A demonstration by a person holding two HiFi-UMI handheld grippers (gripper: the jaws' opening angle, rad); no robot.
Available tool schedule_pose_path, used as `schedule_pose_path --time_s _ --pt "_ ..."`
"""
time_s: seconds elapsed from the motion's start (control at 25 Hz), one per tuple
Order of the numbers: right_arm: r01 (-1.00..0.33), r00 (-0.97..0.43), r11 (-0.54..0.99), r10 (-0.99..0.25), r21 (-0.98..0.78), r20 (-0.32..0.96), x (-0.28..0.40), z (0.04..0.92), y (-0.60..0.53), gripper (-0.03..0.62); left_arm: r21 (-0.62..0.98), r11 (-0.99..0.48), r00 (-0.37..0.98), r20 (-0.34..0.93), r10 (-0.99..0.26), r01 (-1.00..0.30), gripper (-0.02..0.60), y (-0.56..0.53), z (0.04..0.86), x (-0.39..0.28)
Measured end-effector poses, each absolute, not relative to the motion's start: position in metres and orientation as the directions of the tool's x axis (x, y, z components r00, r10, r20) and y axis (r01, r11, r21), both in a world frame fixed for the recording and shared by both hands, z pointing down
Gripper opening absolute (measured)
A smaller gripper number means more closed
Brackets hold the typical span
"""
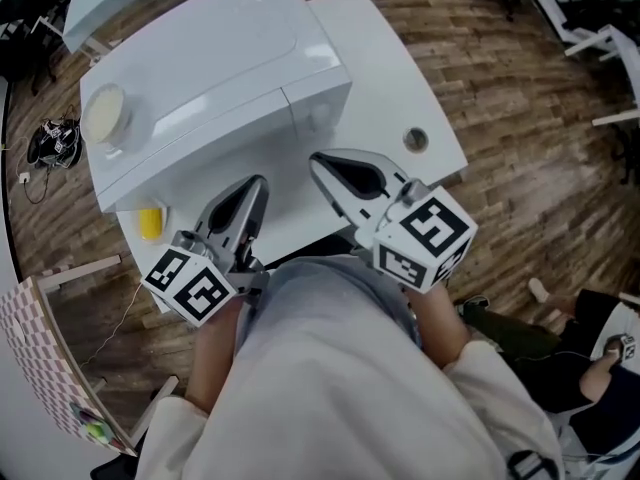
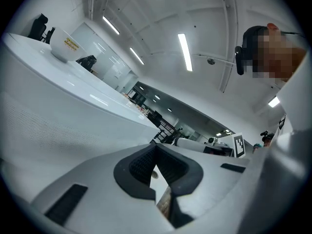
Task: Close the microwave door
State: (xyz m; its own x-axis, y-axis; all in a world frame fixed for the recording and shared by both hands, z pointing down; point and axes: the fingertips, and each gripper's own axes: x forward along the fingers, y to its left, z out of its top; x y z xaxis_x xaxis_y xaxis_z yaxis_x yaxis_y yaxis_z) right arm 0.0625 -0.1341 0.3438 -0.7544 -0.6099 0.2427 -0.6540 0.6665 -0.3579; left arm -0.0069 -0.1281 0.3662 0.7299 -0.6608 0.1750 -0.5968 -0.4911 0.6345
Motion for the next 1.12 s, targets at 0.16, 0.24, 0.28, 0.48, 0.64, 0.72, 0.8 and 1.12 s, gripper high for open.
schedule_pose_path --time_s 0.16,0.24,0.28,0.48,0.64,0.72,0.8,1.12 --pt "-0.66 -0.75 0.669 -0.611 -0.341 0.254 0.076 0.341 -0.122 0.021 0.635 -0.501 0.74 0.173 -0.65 -0.588 0.015 -0.12 0.364 0.0" --pt "-0.663 -0.748 0.672 -0.61 -0.33 0.26 0.08 0.339 -0.116 0.02 0.634 -0.507 0.745 0.173 -0.644 -0.584 0.015 -0.116 0.363 0.003" --pt "-0.664 -0.748 0.674 -0.61 -0.325 0.262 0.082 0.338 -0.114 0.021 0.634 -0.509 0.748 0.173 -0.641 -0.582 0.015 -0.114 0.363 0.004" --pt "-0.668 -0.745 0.677 -0.608 -0.311 0.275 0.089 0.339 -0.102 0.02 0.682 -0.503 0.77 0.141 -0.622 -0.532 0.015 -0.107 0.357 0.011" --pt "-0.666 -0.746 0.675 -0.606 -0.316 0.278 0.094 0.341 -0.095 0.02 0.687 -0.506 0.776 0.137 -0.615 -0.522 0.015 -0.103 0.357 0.014" --pt "-0.667 -0.745 0.671 -0.608 -0.324 0.276 0.096 0.34 -0.093 0.02 0.698 -0.499 0.779 0.136 -0.612 -0.514 0.016 -0.102 0.359 0.015" --pt "-0.669 -0.744 0.667 -0.609 -0.329 0.276 0.097 0.34 -0.091 0.021 0.698 -0.497 0.781 0.142 -0.609 -0.515 0.015 -0.101 0.362 0.016" --pt "-0.675 -0.737 0.648 -0.617 -0.353 0.278 0.094 0.341 -0.09 0.02 0.704 -0.493 0.787 0.153 -0.598 -0.511 0.015 -0.099 0.366 0.012"
